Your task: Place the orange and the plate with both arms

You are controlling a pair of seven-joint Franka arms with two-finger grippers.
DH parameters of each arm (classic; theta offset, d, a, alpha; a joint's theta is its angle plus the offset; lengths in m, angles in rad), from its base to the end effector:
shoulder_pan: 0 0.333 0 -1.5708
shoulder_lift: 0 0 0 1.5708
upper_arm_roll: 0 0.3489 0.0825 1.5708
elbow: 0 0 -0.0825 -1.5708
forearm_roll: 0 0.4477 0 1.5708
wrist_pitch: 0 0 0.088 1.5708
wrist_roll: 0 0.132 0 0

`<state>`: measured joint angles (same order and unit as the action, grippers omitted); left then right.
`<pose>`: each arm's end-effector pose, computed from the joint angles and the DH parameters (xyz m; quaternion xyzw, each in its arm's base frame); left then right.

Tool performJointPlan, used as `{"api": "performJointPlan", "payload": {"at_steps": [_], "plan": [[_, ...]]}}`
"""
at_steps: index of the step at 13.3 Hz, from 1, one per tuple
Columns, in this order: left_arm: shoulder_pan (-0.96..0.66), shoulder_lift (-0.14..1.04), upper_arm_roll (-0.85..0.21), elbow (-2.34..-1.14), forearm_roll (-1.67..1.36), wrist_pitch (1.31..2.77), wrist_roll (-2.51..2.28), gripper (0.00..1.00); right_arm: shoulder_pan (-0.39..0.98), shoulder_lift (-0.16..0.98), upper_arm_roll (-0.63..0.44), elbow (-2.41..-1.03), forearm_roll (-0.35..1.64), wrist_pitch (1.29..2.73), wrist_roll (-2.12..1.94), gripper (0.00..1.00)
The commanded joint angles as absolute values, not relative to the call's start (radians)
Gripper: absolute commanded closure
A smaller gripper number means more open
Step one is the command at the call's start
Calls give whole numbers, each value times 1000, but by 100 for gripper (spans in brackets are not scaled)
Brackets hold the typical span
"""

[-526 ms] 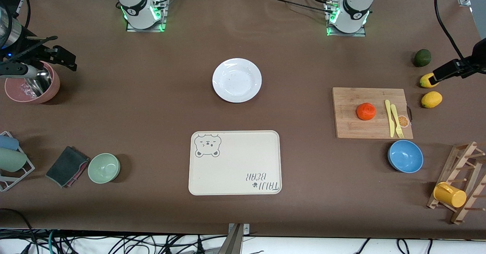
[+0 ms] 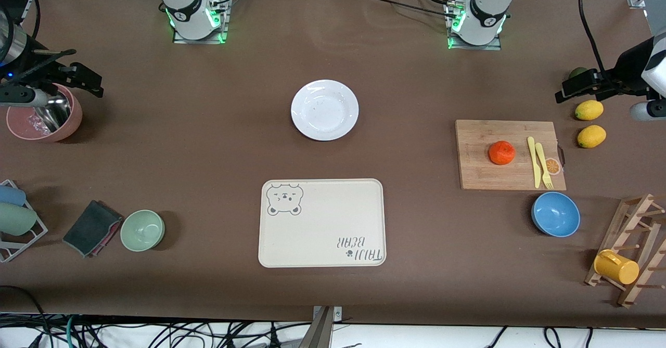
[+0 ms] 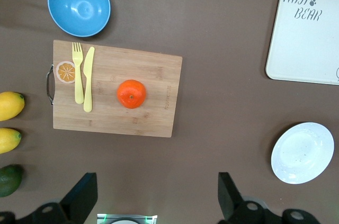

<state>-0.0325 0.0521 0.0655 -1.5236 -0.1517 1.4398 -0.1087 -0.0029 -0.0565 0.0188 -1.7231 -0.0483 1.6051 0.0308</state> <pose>0.6183 -0.0021 0.6164 0.9928 0.0657 -0.0704 0.0713 0.5960 0.0035 0.5883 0.9992 -0.0059 -0.0302 0.0253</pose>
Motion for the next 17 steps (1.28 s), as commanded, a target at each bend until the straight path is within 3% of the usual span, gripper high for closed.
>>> {"api": "performJointPlan", "payload": {"at_steps": [1, 17], "plan": [[-20, 60, 74, -1517, -156, 1431, -91, 0, -6, -46, 9, -1700, -25, 1586, 23, 0], [-20, 51, 69, -1532, -78, 1427, -83, 0, -6, -52, 11, -1707, -3, 1575, 29, 0]]}}
